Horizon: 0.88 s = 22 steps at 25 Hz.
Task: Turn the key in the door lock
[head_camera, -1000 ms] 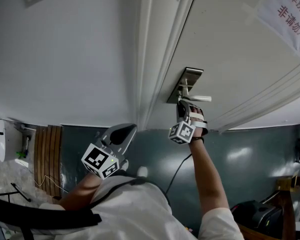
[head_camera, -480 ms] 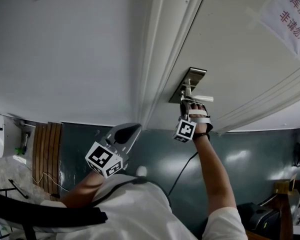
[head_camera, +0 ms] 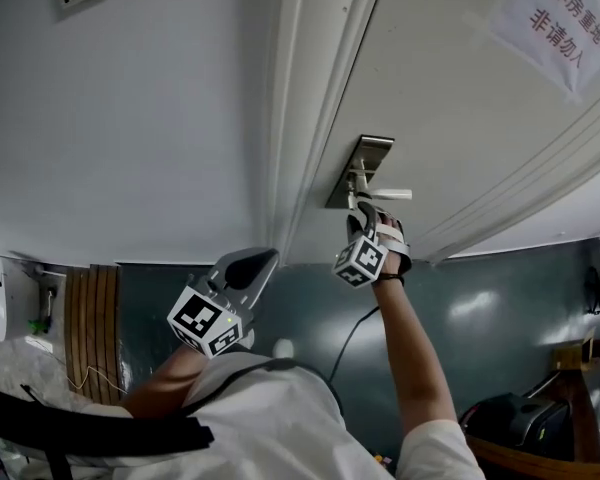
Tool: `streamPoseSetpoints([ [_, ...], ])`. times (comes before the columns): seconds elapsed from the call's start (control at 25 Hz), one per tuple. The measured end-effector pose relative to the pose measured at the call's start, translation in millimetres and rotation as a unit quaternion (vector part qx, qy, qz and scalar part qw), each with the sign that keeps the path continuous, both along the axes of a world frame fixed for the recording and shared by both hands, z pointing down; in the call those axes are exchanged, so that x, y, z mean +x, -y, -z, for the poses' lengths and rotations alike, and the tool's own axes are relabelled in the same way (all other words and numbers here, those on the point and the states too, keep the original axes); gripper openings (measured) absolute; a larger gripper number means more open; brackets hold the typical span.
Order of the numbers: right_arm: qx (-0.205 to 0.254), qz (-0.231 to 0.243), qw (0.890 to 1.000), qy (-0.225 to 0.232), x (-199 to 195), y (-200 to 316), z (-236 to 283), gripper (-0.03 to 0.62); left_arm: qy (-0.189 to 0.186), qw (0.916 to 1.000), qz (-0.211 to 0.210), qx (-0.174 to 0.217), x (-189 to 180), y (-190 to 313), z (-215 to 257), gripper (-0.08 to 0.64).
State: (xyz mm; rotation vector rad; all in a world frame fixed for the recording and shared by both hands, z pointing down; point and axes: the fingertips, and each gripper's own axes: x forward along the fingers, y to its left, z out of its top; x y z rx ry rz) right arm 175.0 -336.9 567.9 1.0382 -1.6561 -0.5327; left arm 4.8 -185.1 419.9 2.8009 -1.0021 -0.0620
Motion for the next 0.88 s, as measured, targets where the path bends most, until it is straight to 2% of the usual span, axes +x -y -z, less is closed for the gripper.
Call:
streamPoseSetpoints([
  [0.12,-0.003,-0.049,0.991,0.123,5,-22,14,0.160,0.000,0.9999,-0.015,0.003,8,0,2,0.006],
  [0.2,-0.006,-0.078,0.974,0.211,4,-40,22,0.157,0.000,0.9997,-0.025,0.003,12,0,2,0.006],
  [0.28,-0.005,-0.101,0.949,0.300,0,-57,36,0.115,-0.001,0.9995,-0.032,0.003,16,0,3,0.006],
  [0.36,0.001,-0.116,0.917,0.382,-4,-74,53,0.066,0.000,0.9993,-0.038,0.005,19,2,4,0.006],
  [0.52,0.007,-0.104,0.854,0.509,-21,-105,85,0.019,0.004,0.9988,-0.047,0.009,23,6,7,0.006],
  [0.6,0.018,-0.098,0.827,0.553,-26,-119,101,0.010,0.002,0.9986,-0.051,0.011,24,7,10,0.006],
  [0.64,0.025,-0.096,0.819,0.565,-28,-125,108,0.009,0.001,0.9985,-0.054,0.012,25,7,11,0.006],
  [0.76,0.048,-0.087,0.809,0.580,-34,-143,130,0.009,0.000,0.9981,-0.060,0.015,25,6,17,0.006],
  [0.88,0.067,-0.079,0.791,0.603,-39,-157,151,0.009,-0.003,0.9979,-0.062,0.017,24,6,22,0.006],
])
